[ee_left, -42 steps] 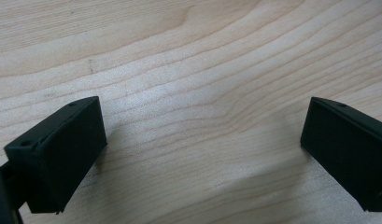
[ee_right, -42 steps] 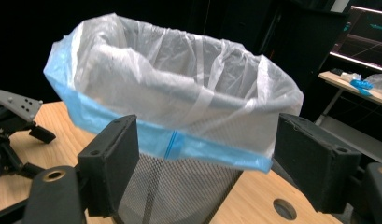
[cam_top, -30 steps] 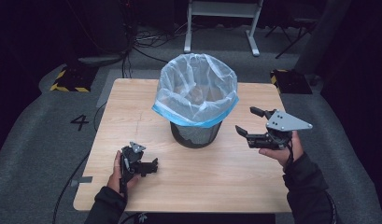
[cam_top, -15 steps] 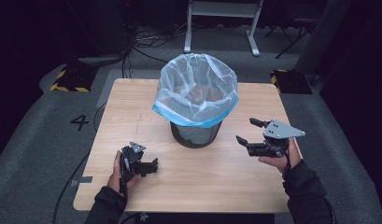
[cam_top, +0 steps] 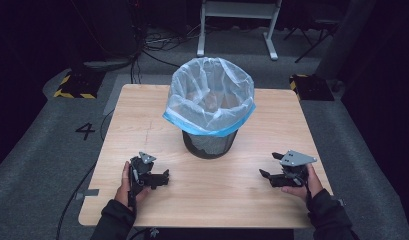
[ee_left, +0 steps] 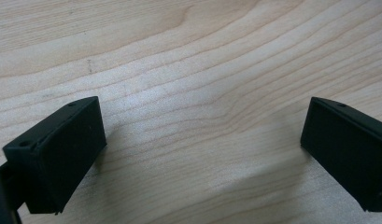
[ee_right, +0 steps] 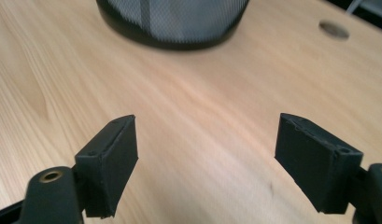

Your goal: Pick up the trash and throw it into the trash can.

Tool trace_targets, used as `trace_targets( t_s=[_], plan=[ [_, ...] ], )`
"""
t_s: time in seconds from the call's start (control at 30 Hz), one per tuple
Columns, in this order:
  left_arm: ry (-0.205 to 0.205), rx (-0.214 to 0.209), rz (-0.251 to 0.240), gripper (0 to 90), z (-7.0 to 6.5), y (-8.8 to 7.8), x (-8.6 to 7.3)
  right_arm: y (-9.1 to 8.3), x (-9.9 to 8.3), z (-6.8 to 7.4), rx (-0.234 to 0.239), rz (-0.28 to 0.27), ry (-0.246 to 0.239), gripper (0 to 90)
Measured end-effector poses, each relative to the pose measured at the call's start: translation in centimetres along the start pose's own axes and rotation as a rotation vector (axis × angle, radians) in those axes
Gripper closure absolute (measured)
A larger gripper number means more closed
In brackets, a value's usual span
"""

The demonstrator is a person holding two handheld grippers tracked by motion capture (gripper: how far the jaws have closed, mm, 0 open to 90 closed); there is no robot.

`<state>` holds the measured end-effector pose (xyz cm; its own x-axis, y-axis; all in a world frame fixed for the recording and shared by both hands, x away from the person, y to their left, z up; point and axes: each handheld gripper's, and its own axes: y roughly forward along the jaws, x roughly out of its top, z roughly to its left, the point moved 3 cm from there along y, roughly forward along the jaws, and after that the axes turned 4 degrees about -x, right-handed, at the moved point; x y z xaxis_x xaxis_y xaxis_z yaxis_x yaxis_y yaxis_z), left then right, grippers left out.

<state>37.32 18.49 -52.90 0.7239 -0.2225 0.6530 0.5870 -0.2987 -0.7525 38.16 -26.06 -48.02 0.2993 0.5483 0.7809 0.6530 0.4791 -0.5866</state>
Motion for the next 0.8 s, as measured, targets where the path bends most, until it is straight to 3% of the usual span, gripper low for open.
trace_targets(
  t_s=[0.17, 0.33, 0.37, 0.4, 0.47, 0.8],
  plan=[
    [0.003, 0.001, 0.001, 0.4, 0.0, 0.0, 0.0, 0.2, -2.4, 0.5, 0.016, 0.053, 0.026, 20.6],
    [0.003, 0.002, 0.000, 0.4, 0.0, -0.1, -0.1, 0.2, -4.0, 0.9, 0.031, 0.098, 0.019, 19.8],
    [0.003, 0.002, 0.001, 0.4, 0.0, -0.1, -0.1, 0.3, -4.5, 1.1, 0.040, 0.111, 0.030, 18.2],
    [0.002, 0.002, 0.001, 0.4, 0.0, -0.1, -0.1, 0.2, -5.0, 1.0, 0.058, 0.085, 0.072, 18.1],
    [0.001, 0.000, 0.002, 0.4, -0.1, -0.1, -0.1, 0.2, -5.3, 0.8, 0.072, 0.086, 0.116, 17.4],
    [0.006, -0.004, 0.000, 0.1, 0.0, 0.0, 0.0, 0.3, -5.4, 0.6, 0.084, 0.093, 0.124, 16.6]
  ],
)
